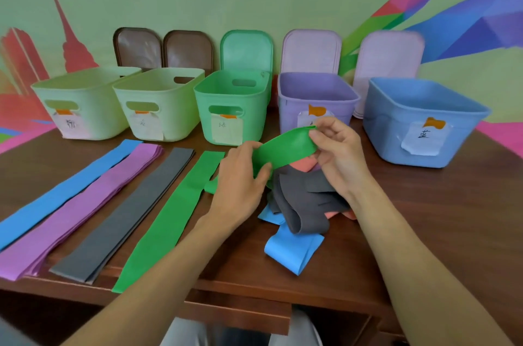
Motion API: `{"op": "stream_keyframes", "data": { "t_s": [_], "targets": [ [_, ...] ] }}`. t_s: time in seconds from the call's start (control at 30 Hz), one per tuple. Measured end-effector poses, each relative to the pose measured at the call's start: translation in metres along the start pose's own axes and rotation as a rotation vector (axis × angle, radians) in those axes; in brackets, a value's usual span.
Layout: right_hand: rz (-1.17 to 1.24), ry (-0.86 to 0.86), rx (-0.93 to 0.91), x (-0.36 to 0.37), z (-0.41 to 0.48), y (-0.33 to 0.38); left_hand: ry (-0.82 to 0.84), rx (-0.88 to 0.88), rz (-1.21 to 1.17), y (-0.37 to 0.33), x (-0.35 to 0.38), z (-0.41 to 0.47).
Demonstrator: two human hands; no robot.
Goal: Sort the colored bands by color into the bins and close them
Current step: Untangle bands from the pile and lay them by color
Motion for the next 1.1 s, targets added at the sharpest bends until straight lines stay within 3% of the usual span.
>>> {"op": "stream_keyframes", "data": {
  "t_s": [0.17, 0.33, 0.43, 0.53, 0.67, 0.9, 1.1],
  "targets": [
    [0.193, -0.074, -0.025, -0.015, 0.002, 0.007, 0.093, 0.169, 0.085, -0.022, -0.004, 0.027],
    [0.320, -0.234, -0.039, -0.047, 0.006, 0.009, 0.091, 0.248, -0.140, -0.051, -0.011, 0.043],
    [0.372, -0.297, -0.061, -0.058, 0.005, 0.012, 0.260, 0.207, -0.245, -0.059, 0.005, 0.055],
    [0.477, -0.398, -0.116, -0.070, 0.002, 0.018, 0.468, 0.210, -0.057, -0.052, 0.027, 0.055],
    [0.519, -0.553, -0.116, -0.087, -0.005, 0.013, 0.567, 0.177, 0.032, -0.032, 0.036, 0.052],
    [0.554, -0.555, -0.108, -0.089, -0.002, 0.009, 0.440, 0.133, -0.205, -0.047, 0.034, 0.067],
    [0.556, -0.542, -0.129, -0.089, -0.001, 0.012, 0.312, 0.165, -0.240, -0.091, 0.034, 0.080]
  ]
}}
Point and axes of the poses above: each hand's wrist, its own z-axis towards the middle knuckle, its own x-axis out of the palm, y = z × x, the point moved 8 cm from there along z, towards the middle knuckle, and after that the axes turned 9 degrees about z, right-handed, at the moved point
